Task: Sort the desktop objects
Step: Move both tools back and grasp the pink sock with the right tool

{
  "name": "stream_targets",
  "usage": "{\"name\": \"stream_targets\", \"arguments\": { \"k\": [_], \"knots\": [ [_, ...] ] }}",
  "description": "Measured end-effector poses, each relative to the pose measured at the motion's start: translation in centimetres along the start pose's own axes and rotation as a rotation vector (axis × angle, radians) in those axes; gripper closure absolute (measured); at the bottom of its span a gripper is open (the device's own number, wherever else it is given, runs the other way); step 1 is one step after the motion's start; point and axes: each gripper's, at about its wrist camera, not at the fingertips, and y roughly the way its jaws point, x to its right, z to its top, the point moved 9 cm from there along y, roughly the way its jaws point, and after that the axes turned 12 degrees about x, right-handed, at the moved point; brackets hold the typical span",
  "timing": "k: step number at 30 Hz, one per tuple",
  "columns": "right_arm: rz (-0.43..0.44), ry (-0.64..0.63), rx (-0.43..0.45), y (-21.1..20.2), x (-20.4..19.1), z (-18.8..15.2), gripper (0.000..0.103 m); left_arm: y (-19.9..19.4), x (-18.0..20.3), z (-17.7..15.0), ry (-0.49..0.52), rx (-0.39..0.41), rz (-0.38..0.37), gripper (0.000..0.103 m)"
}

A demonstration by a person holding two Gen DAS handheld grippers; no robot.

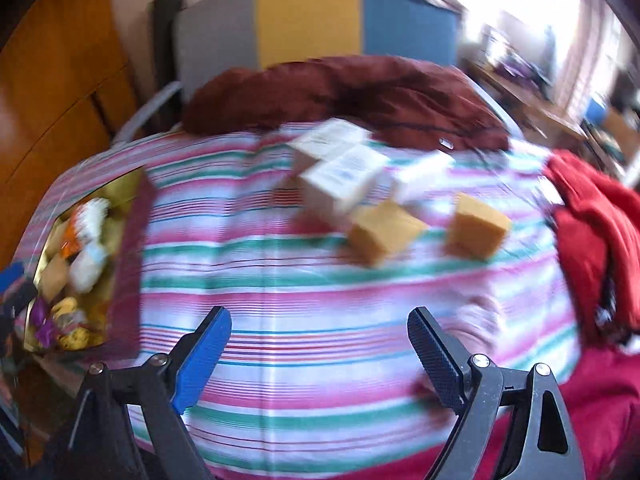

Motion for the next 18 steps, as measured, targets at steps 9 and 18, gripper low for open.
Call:
{"name": "stream_targets", "arguments": {
  "k": [9,18],
  "knots": [
    [-0.131,0.207,-0.095,0.7,10.1,0.4,0.015,0.7,2.1,-0.9,0.019,-0.037,-0.045,0.026],
    [-0.147,0.032,-0.386,6.0,10.3,-3.4,0.022,0.8,3.6,-0.4,0.039,-0.037,-0.081,0.026]
  ]
}}
